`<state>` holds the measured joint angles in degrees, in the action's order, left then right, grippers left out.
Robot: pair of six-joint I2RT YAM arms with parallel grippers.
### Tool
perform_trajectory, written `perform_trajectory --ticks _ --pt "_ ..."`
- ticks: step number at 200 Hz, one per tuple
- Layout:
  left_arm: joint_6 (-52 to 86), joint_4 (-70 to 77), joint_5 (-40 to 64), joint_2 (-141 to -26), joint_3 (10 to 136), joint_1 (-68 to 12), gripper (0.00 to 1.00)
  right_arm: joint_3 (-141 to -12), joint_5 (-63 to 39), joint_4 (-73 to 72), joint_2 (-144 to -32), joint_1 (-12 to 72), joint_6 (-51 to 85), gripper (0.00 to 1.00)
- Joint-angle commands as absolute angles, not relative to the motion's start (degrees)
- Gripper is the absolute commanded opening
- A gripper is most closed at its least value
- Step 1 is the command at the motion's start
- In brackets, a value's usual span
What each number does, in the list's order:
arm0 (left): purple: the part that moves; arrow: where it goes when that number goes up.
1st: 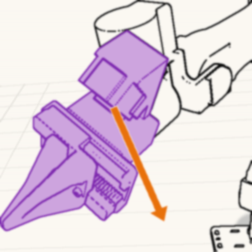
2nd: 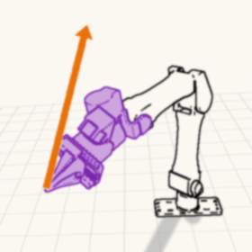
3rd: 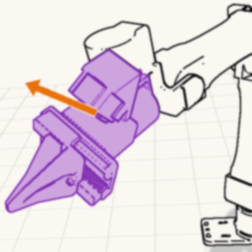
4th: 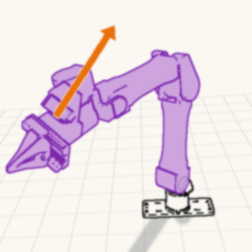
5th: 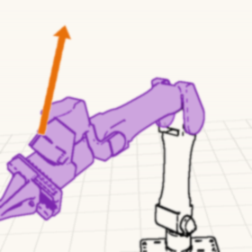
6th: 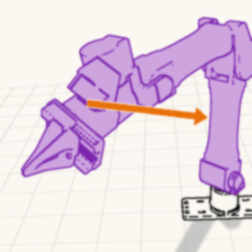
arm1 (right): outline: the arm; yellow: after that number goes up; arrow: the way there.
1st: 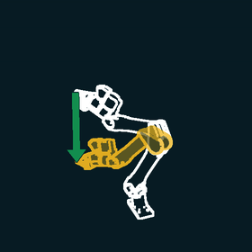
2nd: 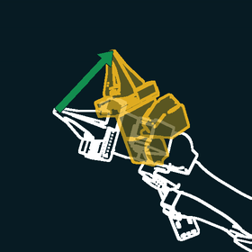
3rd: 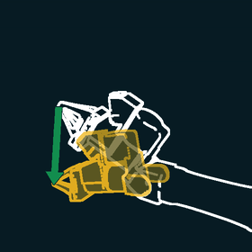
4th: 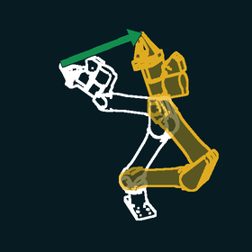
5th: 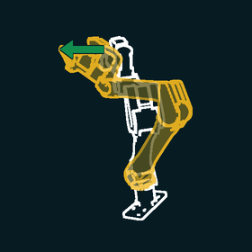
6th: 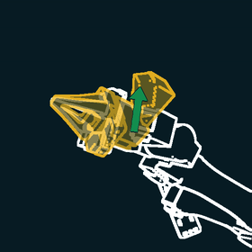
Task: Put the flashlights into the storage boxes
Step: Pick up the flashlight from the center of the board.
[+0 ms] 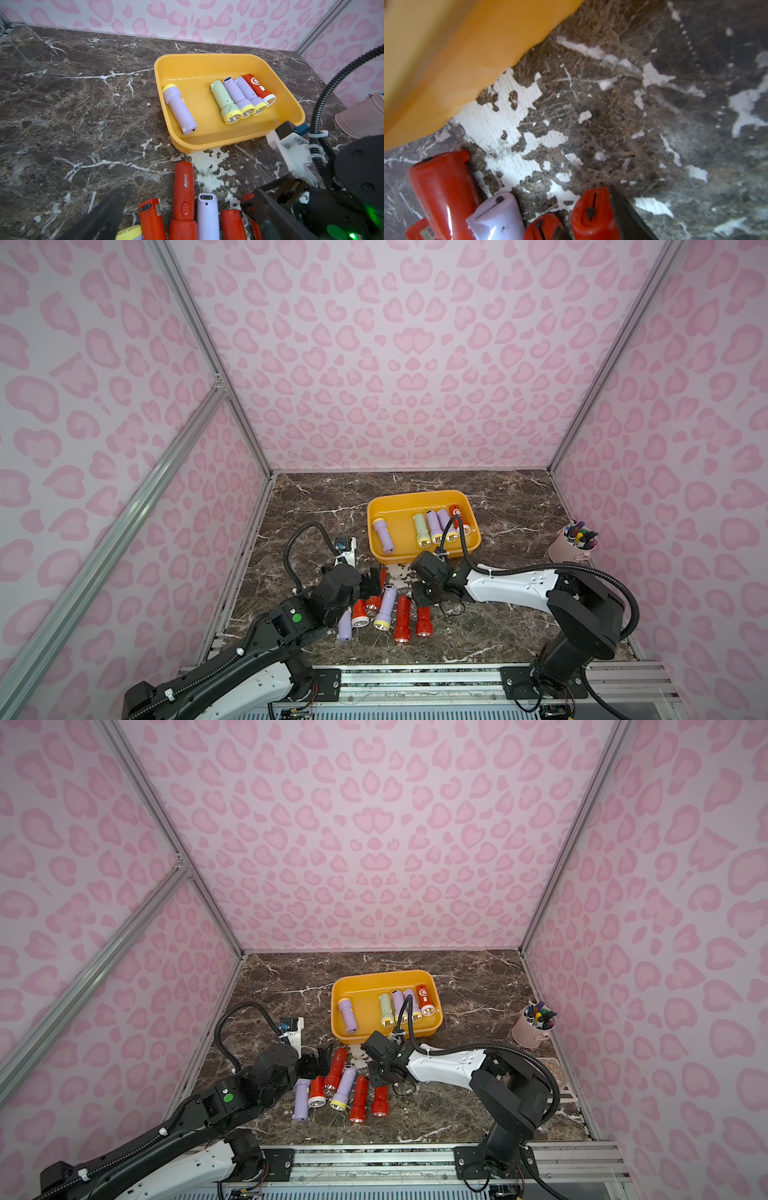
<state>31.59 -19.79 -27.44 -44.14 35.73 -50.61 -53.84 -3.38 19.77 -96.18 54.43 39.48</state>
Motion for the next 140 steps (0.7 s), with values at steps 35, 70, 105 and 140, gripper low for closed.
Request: perform_trajectory --ticks 35,70,105,140 --pt "32.5 -20.0 -27.9 -41.3 34.2 -50.5 0.98 -52.3 -1.0 21.3 -95.4 55.7 42.2 0.54" --pt "32.6 -20.3 -27.6 -41.1 34.1 -50.6 0.98 -51.8 -0.5 20.7 -95.9 55.8 42.8 0.44" --pt "32.5 -20.3 -27.5 -40.4 34.0 -50.6 0.98 -54.0 0.7 22.5 -96.9 55.6 41.9 0.38" --pt "32.2 -20.7 -28.0 -39.3 33.9 -50.5 0.98 -56.3 1.2 25.1 -95.4 55.8 40.4 0.32"
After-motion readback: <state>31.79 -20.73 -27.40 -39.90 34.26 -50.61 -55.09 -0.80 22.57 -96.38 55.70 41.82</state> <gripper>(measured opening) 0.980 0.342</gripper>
